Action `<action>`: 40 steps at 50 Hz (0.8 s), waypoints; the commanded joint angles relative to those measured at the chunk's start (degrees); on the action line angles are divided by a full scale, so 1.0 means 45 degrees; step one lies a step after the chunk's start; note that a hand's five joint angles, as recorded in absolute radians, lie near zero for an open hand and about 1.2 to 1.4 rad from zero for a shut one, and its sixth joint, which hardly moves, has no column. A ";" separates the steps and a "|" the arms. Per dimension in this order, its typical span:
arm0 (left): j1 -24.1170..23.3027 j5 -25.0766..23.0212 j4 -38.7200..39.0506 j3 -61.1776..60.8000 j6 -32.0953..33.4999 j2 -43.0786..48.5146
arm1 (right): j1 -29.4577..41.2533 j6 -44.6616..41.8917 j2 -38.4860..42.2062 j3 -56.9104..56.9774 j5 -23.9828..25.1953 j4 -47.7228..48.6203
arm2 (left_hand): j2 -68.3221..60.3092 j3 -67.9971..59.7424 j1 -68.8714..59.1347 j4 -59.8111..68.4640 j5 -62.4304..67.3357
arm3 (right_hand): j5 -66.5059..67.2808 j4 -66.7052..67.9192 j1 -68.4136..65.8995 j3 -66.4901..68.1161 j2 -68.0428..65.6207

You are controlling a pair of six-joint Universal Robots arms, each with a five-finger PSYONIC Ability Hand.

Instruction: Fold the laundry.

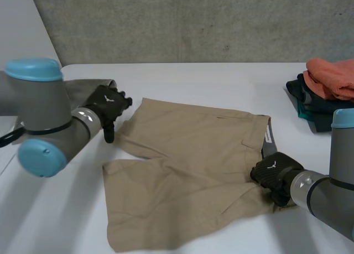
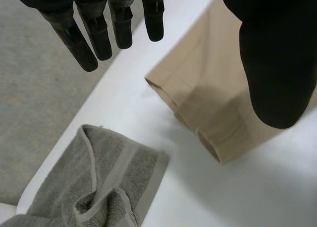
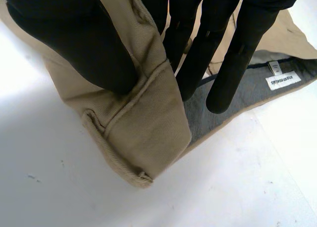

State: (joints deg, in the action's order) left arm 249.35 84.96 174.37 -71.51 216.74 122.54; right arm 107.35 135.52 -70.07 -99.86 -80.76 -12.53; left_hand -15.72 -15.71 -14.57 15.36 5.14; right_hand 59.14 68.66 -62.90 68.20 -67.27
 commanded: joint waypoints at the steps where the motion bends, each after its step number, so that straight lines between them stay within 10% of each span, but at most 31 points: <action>1: 0.0195 -0.0753 0.0177 -0.3869 -0.2265 -0.3440 | 0.0070 0.0568 -0.0191 0.0023 -0.0022 0.0011 | -0.2361 -0.2364 -0.2617 0.2440 0.2490 | 0.2413 0.2521 -0.3800 0.2623 -0.2829; 10: -0.0877 -0.2804 0.0235 -0.9863 -0.3185 -0.6312 | 0.0128 0.1915 -0.0113 0.0277 -0.0314 -0.0067 | -0.6401 -0.6404 -0.6658 0.6481 0.6530 | 0.2413 0.2521 -0.3800 0.2623 -0.2829; 23: -0.1777 -0.1087 0.1506 -1.0319 -0.2736 -0.4713 | -0.0066 0.2580 -0.0132 0.0395 -0.0608 0.0011 | -0.6364 -0.6367 -0.6620 0.6443 0.6492 | 0.2413 0.2521 -0.3800 0.2623 -0.2829; 27: -0.2012 -0.0990 0.1486 -1.0260 -0.2462 -0.4576 | -0.0125 0.2600 -0.0171 0.0433 -0.0803 -0.0028 | -0.9676 -0.9679 -0.9932 0.9755 0.9805 | 0.2413 0.2521 -0.3800 0.2623 -0.2829; 28: -0.2109 -0.0951 0.1505 -1.0280 -0.2404 -0.4673 | -0.0125 0.2600 -0.0191 0.0433 -0.0861 -0.0086 | -1.4238 -1.4241 -1.4495 1.4318 1.4367 | 0.2413 0.2521 -0.3800 0.2623 -0.2829; 31: -0.2266 -0.0892 0.1487 -1.0300 -0.2423 -0.4888 | -0.0106 0.2600 -0.0307 0.0375 -0.0842 -0.0242 | -1.4284 -1.4287 -1.4541 1.4364 1.4413 | 0.2413 0.2521 -0.3800 0.2623 -0.2829; 40: -0.2657 -0.1535 -0.1750 -1.0535 -0.1545 -0.5806 | -0.1373 -0.2370 -0.1558 -0.1068 0.0541 -0.4223 | -1.4284 -1.4287 -1.4541 1.4364 1.4413 | 0.2413 0.2521 -0.3800 0.2623 -0.2829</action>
State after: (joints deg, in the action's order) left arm 238.25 80.04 178.30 -118.45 206.83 99.35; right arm 105.86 142.58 -73.77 -99.91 -83.41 -19.52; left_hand -68.44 -67.97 -63.70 68.25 57.75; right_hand 59.14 68.66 -62.90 68.20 -67.27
